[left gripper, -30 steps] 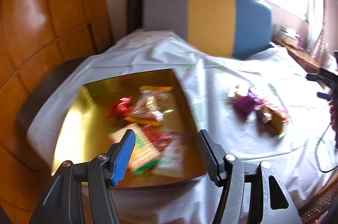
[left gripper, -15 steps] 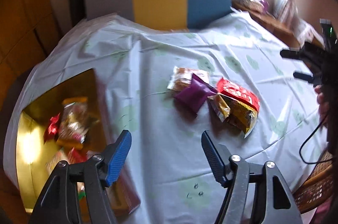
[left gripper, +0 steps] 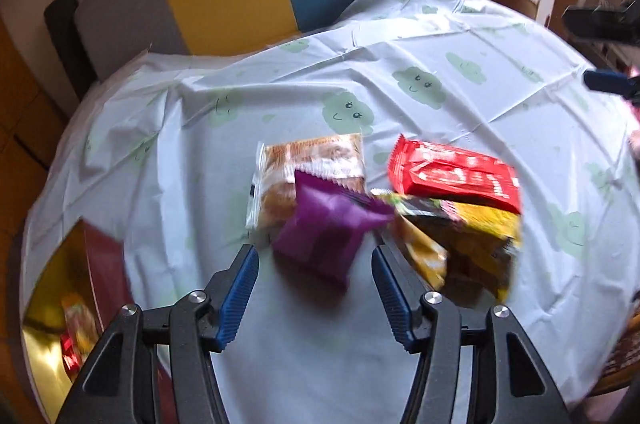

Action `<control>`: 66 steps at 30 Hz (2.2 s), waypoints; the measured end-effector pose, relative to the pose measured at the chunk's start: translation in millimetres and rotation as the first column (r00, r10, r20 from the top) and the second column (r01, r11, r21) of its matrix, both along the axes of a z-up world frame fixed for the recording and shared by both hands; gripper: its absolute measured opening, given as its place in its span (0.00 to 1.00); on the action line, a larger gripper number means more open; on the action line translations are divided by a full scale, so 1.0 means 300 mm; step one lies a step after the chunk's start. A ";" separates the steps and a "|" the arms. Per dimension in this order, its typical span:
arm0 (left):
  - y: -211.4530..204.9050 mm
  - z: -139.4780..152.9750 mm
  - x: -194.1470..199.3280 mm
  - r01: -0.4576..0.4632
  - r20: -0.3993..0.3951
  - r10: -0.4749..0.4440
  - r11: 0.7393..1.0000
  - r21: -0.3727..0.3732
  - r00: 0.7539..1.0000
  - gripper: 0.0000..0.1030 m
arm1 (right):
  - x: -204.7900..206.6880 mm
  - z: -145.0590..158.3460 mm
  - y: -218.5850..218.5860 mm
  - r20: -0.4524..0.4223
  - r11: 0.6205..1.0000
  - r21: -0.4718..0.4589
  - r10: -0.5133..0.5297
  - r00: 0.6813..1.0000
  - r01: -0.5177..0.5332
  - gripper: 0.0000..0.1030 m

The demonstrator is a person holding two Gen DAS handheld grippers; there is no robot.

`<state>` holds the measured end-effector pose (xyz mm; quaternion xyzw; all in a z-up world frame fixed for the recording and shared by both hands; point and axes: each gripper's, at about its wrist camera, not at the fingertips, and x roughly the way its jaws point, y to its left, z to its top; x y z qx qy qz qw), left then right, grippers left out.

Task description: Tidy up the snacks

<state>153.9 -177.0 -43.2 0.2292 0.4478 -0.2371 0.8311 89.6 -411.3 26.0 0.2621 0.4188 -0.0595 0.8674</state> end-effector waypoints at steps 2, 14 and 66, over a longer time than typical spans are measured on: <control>-0.018 -0.018 0.023 0.011 0.009 -0.011 1.000 0.007 1.000 0.58 | 0.004 -0.002 -0.002 -0.001 1.000 0.006 0.002 1.000 -0.002 1.00; 0.014 -0.005 -0.029 -0.031 -0.056 0.024 0.993 -0.115 0.998 0.40 | 0.014 -0.011 0.007 -0.028 0.999 -0.047 0.006 1.000 -0.007 1.00; 0.181 -0.073 -0.339 -0.090 -0.086 0.074 0.975 -0.201 0.994 0.41 | 0.232 -0.287 0.194 -0.322 0.928 -0.257 0.183 0.929 -0.271 0.61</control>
